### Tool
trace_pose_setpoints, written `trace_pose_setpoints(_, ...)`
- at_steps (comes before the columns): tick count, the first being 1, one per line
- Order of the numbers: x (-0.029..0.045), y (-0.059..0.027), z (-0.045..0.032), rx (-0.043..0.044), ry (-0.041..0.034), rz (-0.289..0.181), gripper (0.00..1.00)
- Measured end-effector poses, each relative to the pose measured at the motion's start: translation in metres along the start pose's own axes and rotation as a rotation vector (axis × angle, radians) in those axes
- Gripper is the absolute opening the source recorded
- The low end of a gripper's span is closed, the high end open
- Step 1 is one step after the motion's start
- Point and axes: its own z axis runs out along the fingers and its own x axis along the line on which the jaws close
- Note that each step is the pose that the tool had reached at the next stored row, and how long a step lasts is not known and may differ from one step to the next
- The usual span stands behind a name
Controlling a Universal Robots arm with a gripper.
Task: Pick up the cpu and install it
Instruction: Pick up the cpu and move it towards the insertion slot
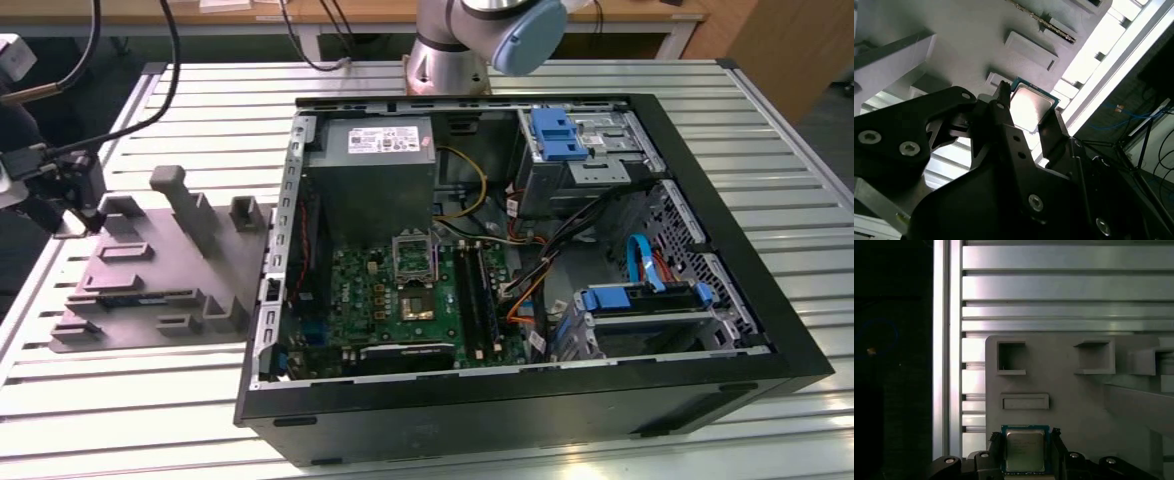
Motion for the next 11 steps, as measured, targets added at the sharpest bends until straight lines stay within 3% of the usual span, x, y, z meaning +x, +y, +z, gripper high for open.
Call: trace_pose_setpoints(11,-0.0001,0.0009,-0.0260,-0.0004,-0.0017,0.000,0.47)
